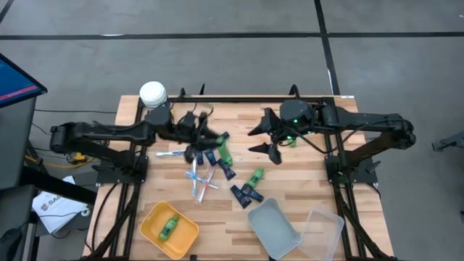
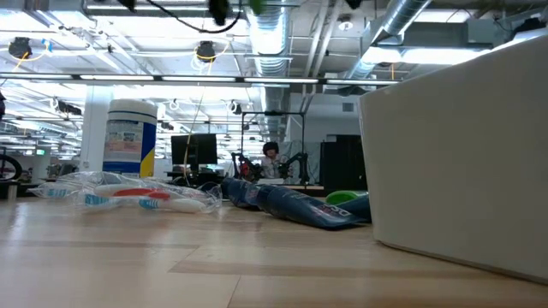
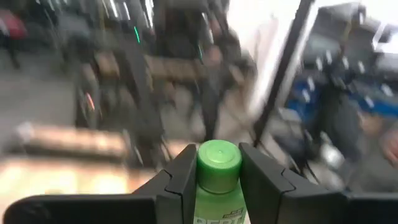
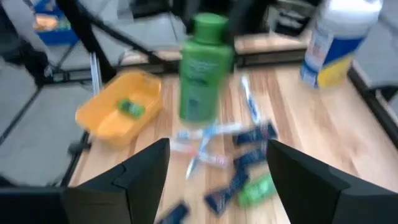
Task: Pick & Place Travel size toiletries
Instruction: Put the green shampoo into the yellow bin
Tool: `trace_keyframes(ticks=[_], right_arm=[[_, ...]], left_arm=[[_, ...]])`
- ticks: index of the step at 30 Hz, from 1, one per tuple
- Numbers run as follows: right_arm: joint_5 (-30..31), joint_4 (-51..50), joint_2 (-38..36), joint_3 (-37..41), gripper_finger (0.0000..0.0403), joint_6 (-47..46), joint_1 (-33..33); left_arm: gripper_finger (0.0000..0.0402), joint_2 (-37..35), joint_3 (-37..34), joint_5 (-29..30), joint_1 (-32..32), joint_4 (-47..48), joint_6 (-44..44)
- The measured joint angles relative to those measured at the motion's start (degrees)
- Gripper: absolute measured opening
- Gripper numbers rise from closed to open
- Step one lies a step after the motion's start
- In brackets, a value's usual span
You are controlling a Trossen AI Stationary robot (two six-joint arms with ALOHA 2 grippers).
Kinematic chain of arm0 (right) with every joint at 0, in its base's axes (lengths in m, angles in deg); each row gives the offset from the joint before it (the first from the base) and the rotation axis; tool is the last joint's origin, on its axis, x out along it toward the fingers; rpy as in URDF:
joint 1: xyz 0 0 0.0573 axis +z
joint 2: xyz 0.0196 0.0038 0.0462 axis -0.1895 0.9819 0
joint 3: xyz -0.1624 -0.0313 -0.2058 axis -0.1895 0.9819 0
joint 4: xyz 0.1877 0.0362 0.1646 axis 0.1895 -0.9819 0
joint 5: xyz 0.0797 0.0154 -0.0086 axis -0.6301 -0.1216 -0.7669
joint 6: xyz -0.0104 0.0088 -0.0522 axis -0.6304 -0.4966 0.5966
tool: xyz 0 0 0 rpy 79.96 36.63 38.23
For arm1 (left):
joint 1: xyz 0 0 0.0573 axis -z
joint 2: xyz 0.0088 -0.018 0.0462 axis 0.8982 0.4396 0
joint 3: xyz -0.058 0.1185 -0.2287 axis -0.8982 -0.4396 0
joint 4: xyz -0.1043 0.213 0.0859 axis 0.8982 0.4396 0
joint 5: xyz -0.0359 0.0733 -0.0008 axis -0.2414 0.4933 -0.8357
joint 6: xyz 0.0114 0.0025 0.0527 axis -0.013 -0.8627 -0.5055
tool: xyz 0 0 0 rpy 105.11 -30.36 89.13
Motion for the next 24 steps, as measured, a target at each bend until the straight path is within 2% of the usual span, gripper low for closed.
trace_keyframes(ticks=[6,10,18,24], right_arm=[[0.1,-4.7,-2.3,0.0,0.026,-1.0,-0.1],[0.1,-5.1,-2.3,0.0,0.026,-1.0,-0.4],[0.2,-6.1,-1.6,0.1,0.026,-1.0,-0.6],[0.2,-6.5,-0.7,0.0,0.026,-1.1,-0.5]], left_arm=[[0.009,-10.6,0.1,-2.4,7.6,33.7,5.2],[0.0091,-13.7,0.0,-2.2,16.9,44.0,13.6],[0.0092,-9.9,-1.0,5.0,36.0,47.5,31.4],[0.0092,-1.4,-1.1,7.2,43.4,47.5,39.2]])
